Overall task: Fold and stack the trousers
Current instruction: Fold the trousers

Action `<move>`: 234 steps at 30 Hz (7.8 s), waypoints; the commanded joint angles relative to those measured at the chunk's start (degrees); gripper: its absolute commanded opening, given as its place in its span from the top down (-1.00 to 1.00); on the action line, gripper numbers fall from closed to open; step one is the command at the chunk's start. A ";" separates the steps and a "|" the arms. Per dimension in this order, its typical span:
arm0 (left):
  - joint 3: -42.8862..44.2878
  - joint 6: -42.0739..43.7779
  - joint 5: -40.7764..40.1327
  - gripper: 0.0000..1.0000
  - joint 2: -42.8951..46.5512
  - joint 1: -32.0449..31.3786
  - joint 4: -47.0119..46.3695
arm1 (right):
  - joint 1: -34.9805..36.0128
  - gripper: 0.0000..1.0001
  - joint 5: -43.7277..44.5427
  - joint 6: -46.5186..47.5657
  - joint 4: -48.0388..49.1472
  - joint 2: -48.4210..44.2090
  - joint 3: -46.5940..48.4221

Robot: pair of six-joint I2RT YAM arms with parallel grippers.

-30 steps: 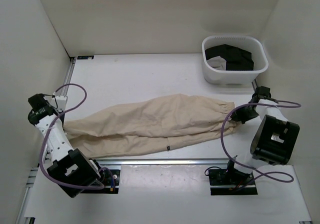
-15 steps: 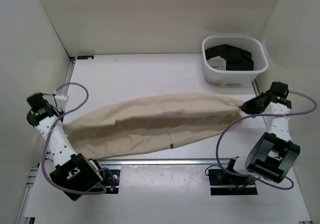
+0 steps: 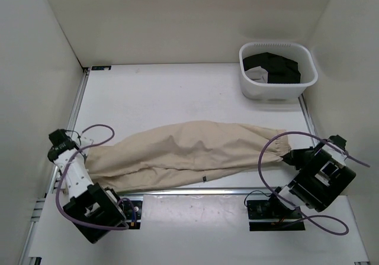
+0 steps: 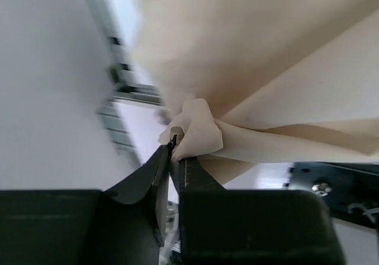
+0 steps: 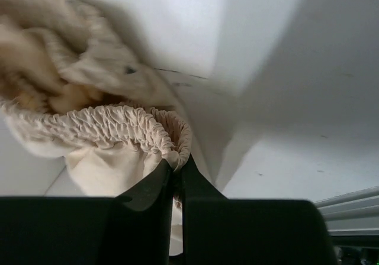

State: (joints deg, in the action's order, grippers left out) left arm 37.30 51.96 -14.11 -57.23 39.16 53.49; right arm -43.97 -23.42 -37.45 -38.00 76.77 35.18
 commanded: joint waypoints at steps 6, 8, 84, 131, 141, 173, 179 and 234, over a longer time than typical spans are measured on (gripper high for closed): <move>15.79 4.97 1.54 0.72 -8.25 4.86 -4.72 | -0.33 1.00 -1.72 3.53 -5.85 2.77 12.99; 11.85 6.82 1.54 0.72 -7.38 6.01 -4.72 | -0.33 1.00 -1.19 3.53 -5.86 1.99 11.67; 5.32 16.67 6.64 0.32 -4.82 11.73 11.36 | 36.85 -0.38 27.20 5.99 -8.67 -4.26 21.33; 34.14 -4.15 21.05 0.72 -33.30 6.20 2.49 | 36.85 -0.38 30.98 5.99 -6.30 2.15 14.57; 39.96 -6.96 17.81 0.67 -41.89 4.09 3.02 | 36.85 -0.38 34.41 8.44 -5.24 7.07 18.34; 10.62 -13.82 7.00 -0.38 -30.74 -11.99 -5.31 | 32.89 -0.78 30.63 -3.77 9.34 8.20 5.08; 12.97 -17.86 7.07 -0.35 -35.84 -16.11 -7.18 | 28.77 0.07 27.72 -5.18 12.86 14.28 5.08; 45.84 -32.37 3.22 -0.44 -61.69 -43.20 -0.41 | 102.93 -0.41 49.71 18.28 -9.12 41.72 73.11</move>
State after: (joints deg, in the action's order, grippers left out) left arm 82.61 20.38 -7.09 -117.03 -4.38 58.28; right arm 56.12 31.35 -24.64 -51.40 125.91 108.18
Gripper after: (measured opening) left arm 0.720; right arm 0.659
